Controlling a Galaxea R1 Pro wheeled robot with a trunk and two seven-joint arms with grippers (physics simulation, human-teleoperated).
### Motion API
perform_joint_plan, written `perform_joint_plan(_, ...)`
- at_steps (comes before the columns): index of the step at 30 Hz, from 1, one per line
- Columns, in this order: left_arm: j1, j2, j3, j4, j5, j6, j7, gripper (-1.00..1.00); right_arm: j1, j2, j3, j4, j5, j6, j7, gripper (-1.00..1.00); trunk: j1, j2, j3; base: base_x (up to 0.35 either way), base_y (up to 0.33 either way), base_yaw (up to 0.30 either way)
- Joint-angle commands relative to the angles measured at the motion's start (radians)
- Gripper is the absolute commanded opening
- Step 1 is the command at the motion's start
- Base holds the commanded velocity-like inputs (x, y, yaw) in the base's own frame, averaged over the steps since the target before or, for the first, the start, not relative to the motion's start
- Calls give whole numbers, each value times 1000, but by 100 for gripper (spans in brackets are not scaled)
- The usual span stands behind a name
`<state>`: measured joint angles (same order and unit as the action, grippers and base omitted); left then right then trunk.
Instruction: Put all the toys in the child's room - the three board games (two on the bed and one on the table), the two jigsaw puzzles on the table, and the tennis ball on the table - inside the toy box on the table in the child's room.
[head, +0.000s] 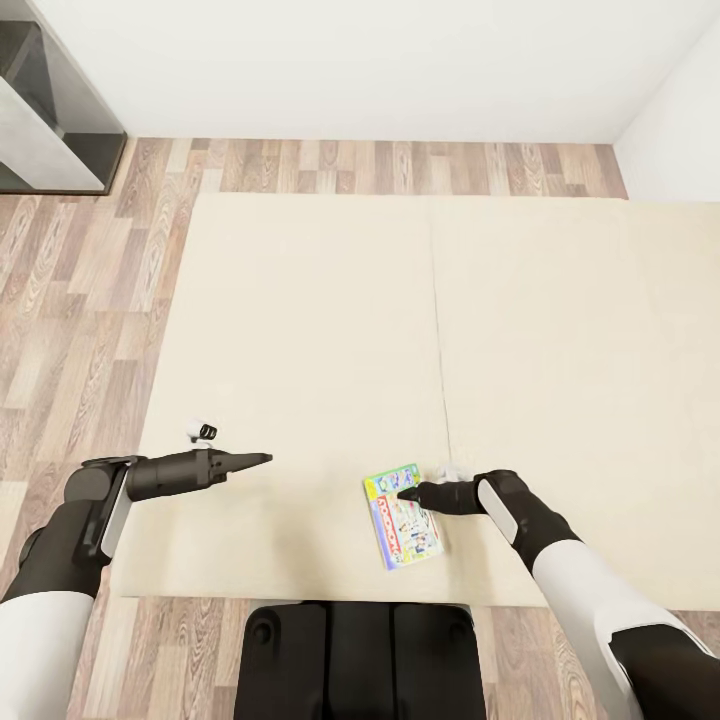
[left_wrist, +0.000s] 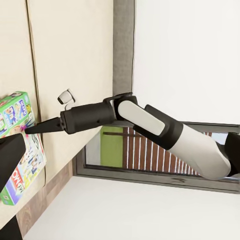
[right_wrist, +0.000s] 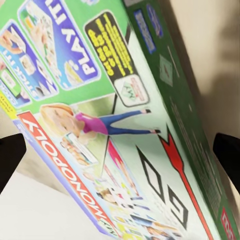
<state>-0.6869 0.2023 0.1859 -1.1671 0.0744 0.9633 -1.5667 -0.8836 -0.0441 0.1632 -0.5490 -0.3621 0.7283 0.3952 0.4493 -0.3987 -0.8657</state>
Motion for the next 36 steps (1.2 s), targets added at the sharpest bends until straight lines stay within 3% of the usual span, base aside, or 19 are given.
perform_joint_plan(1, 0, 0, 0, 0, -1, 11, -4, 100, 0, -1, 5, 0, 9, 2, 1, 100, 1, -1, -1, 0, 0, 0)
perform_joint_plan(19, 0, 0, 0, 0, -1, 11, -4, 100, 0, -1, 6, -1, 6, 2, 2, 100, 1, -1, -1, 0, 2, 0)
perform_joint_plan(36, 0, 0, 0, 0, -1, 11, -4, 100, 0, 0, 6, -2, 4, 2, 2, 100, 1, -1, -1, 0, 92, 0)
